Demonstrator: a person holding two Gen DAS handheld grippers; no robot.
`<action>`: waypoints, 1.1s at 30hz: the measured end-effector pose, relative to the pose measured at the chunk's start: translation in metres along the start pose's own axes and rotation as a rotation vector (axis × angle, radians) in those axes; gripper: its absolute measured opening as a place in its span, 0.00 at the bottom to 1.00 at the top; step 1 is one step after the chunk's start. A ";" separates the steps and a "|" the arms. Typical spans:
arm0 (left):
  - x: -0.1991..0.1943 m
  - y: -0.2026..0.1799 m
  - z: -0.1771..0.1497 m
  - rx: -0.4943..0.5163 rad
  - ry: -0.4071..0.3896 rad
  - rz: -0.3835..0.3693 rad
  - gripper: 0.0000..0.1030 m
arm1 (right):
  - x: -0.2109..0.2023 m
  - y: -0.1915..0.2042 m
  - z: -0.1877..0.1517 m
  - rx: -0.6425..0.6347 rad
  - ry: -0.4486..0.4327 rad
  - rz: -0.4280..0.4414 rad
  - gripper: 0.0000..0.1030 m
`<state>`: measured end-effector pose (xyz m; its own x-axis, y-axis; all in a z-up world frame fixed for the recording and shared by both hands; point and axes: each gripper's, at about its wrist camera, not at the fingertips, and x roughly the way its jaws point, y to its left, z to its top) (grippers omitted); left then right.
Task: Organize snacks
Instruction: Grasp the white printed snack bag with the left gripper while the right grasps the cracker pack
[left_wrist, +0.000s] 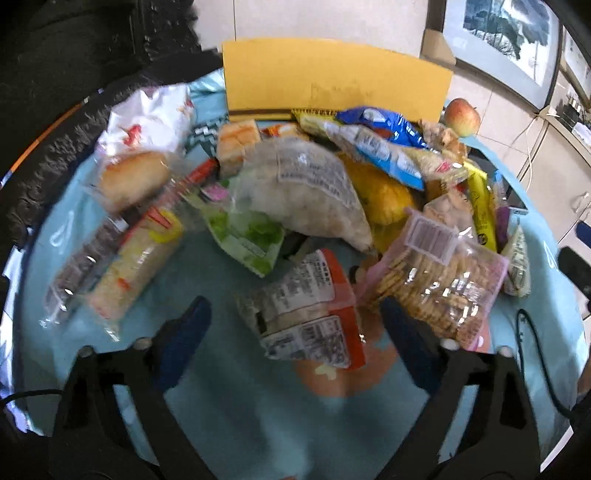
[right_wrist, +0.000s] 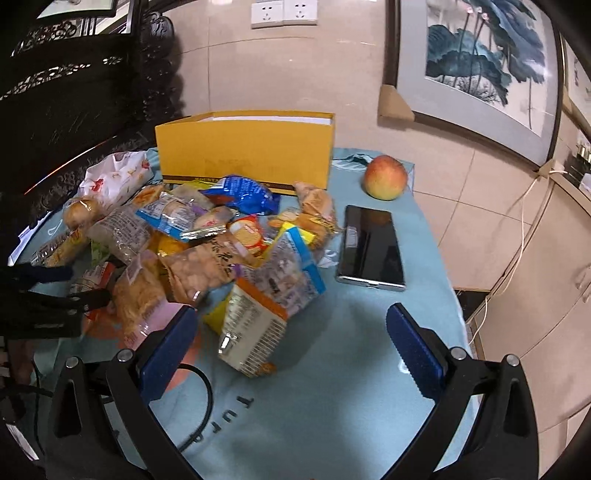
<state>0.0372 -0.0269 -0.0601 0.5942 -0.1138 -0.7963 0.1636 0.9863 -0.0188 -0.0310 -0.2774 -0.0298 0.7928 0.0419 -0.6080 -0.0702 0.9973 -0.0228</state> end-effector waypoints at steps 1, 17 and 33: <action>0.006 0.003 0.000 -0.019 0.021 -0.011 0.73 | -0.001 -0.002 0.000 0.001 -0.001 -0.002 0.99; -0.039 0.031 -0.006 -0.073 -0.072 -0.002 0.35 | -0.003 0.014 -0.005 -0.062 0.009 0.036 0.99; -0.055 0.051 -0.015 -0.084 -0.083 -0.012 0.36 | 0.056 0.119 0.006 -0.367 0.132 0.177 0.73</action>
<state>0.0006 0.0318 -0.0262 0.6566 -0.1319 -0.7426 0.1064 0.9909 -0.0819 0.0086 -0.1559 -0.0612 0.6667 0.1787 -0.7236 -0.4283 0.8864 -0.1757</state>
